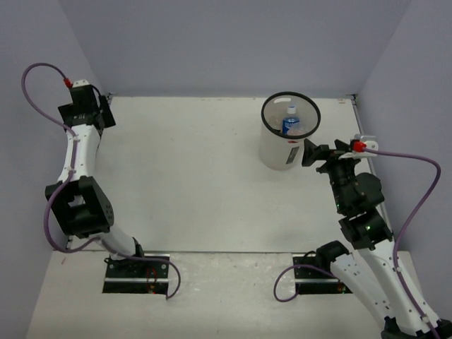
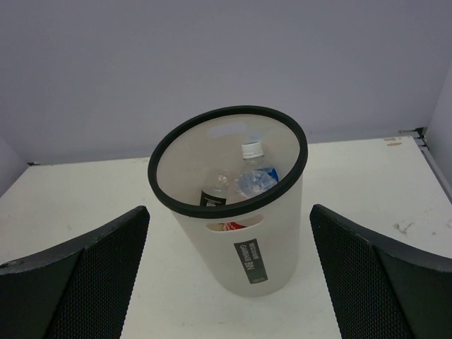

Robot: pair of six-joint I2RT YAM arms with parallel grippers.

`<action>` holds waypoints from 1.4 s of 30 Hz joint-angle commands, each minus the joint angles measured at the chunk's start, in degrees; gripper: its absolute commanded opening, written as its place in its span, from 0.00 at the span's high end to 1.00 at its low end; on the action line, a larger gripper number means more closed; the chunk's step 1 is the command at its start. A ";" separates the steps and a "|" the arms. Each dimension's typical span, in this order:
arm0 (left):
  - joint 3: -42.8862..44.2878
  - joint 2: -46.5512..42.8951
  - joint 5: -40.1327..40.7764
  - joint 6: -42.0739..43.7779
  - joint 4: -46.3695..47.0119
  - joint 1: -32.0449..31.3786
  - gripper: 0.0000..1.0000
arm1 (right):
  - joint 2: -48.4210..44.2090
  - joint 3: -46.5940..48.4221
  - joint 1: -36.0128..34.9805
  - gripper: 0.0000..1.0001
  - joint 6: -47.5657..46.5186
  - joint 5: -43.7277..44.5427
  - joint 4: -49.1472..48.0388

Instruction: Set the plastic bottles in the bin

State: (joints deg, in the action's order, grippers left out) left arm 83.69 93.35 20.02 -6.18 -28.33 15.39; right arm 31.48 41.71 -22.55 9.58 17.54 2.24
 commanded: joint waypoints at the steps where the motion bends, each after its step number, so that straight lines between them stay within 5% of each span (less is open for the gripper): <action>1: 4.76 6.49 6.57 2.04 -0.91 2.33 0.00 | 1.48 0.30 0.05 0.01 0.26 0.91 -1.88; 7: 5.52 14.92 13.89 3.98 -1.90 3.85 0.00 | 0.96 0.19 0.05 0.01 -0.18 1.71 -1.88; 28: 1.12 25.11 9.21 1.35 1.59 7.90 0.02 | 2.16 -0.11 0.05 0.01 -0.41 2.32 -3.32; 32: 0.27 26.00 7.56 1.68 1.87 7.98 0.26 | 2.70 0.03 0.05 0.01 -0.53 2.75 -3.20; 33: 0.09 26.08 6.88 1.47 1.88 7.91 0.45 | 2.71 0.03 0.05 0.01 -0.53 3.14 -3.20; 34: 0.07 26.10 6.79 1.28 1.80 7.90 0.48 | 2.71 0.03 0.05 0.01 -0.53 3.20 -3.20; 35: 0.15 25.94 5.95 1.18 1.71 7.90 0.69 | 2.71 0.03 0.05 0.01 -0.53 3.51 -3.20; 37: 0.12 25.06 4.82 1.00 1.83 7.90 0.94 | 2.45 -0.10 0.05 0.01 -0.53 3.68 -3.33; 42: 0.33 22.13 4.05 0.87 1.79 7.90 1.00 | 1.77 -0.32 0.05 0.01 -0.51 3.64 -3.55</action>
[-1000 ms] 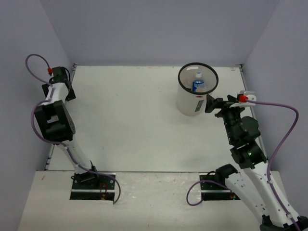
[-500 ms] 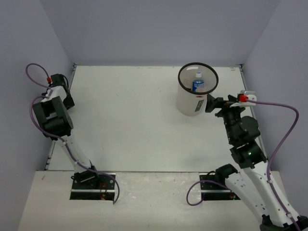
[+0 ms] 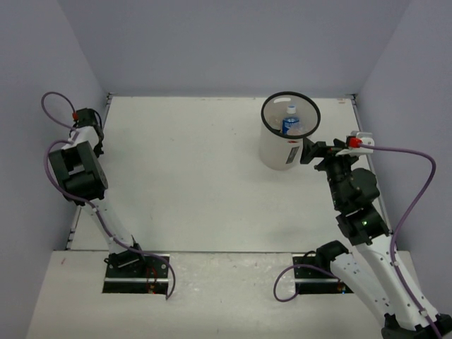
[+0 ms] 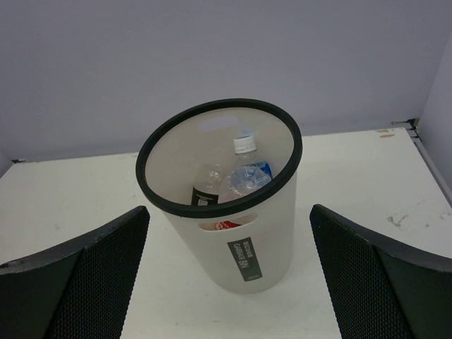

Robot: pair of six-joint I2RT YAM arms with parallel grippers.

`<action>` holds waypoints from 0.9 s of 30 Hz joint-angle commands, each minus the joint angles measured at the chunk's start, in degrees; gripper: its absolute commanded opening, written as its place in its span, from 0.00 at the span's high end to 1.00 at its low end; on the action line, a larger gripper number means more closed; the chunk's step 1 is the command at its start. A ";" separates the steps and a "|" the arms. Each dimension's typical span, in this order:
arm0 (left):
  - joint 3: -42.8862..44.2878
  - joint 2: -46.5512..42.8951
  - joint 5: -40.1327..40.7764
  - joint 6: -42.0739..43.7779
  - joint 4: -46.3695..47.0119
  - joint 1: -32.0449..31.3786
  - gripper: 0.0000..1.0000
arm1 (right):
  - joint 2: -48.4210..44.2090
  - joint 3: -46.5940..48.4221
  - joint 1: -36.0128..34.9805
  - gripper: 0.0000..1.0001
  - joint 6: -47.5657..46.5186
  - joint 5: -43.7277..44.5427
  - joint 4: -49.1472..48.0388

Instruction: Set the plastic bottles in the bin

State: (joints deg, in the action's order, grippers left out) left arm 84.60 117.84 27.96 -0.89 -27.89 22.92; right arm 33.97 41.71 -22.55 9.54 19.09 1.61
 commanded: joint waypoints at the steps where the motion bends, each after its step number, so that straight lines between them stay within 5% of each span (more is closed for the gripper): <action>1: -0.58 -3.63 -4.35 -4.57 1.35 0.37 1.00 | -0.93 -0.33 0.05 0.01 -0.40 2.10 -2.94; 10: -1.84 -15.60 -12.02 -6.45 2.60 -0.21 1.00 | -1.88 -0.67 0.05 0.01 -0.06 2.08 -3.19; 22: -1.15 -21.59 -10.96 -5.90 2.72 -1.44 1.00 | -2.12 -0.37 0.05 0.01 -0.02 1.99 -2.32; 24: -1.01 -20.92 -7.62 -5.70 2.05 -1.47 0.74 | -2.16 -0.49 0.05 0.01 -0.05 2.09 -2.49; 27: -2.84 -20.42 -7.61 -5.79 3.11 -1.45 0.52 | -2.07 -0.49 0.05 0.01 -0.31 1.85 -2.75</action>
State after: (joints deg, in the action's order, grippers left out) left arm 82.45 97.29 17.85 -6.59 -26.65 21.45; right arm 31.48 40.99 -22.55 9.56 20.05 0.84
